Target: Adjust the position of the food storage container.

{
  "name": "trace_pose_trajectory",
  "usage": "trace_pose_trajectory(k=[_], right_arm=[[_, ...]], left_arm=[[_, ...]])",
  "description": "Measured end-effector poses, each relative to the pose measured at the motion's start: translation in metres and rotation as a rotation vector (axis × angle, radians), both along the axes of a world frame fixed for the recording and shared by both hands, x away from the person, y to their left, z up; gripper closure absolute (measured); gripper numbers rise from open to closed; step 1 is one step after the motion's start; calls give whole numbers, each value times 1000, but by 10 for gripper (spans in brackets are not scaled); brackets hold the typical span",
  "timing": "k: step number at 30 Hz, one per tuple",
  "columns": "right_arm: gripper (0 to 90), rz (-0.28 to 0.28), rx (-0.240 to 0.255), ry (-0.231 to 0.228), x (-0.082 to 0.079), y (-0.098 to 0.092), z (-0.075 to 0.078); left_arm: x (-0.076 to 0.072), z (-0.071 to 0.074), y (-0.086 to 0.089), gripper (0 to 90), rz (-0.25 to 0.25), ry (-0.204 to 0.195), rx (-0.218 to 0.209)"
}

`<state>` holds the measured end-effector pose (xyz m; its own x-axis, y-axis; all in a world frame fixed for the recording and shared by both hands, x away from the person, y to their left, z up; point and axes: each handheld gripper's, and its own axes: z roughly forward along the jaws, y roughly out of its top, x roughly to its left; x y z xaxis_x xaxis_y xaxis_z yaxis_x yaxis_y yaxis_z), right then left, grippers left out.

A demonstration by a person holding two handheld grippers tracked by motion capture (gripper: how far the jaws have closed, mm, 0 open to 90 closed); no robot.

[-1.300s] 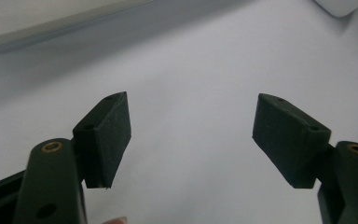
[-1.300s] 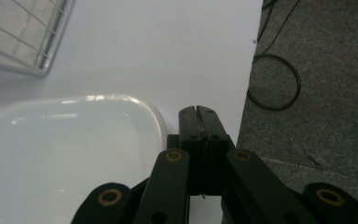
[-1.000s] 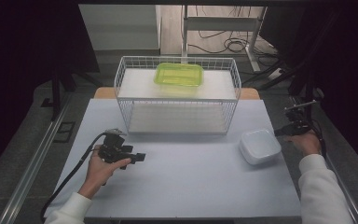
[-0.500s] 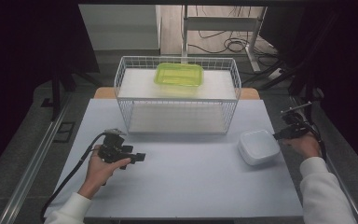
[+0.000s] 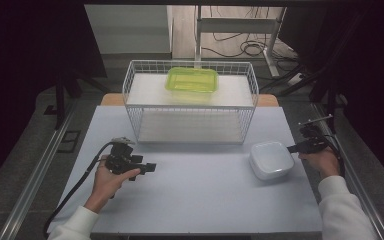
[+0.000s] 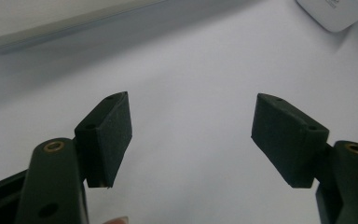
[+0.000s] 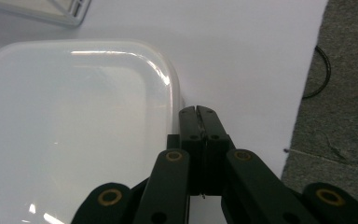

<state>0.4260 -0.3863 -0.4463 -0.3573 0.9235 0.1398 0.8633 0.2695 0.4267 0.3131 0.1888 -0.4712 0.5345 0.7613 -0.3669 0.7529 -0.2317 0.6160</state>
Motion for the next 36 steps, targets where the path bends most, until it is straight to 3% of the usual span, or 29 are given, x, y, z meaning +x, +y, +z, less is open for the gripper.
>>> trace_pose_trajectory(k=[23,36], right_arm=[[891,-20,0,21,-42,49,-3],[891,-6,19,27,-51,78,-5]], left_arm=[[3,-1,1,285,-10,4,-11],[4,-1,3,284,-12,-5,-13]])
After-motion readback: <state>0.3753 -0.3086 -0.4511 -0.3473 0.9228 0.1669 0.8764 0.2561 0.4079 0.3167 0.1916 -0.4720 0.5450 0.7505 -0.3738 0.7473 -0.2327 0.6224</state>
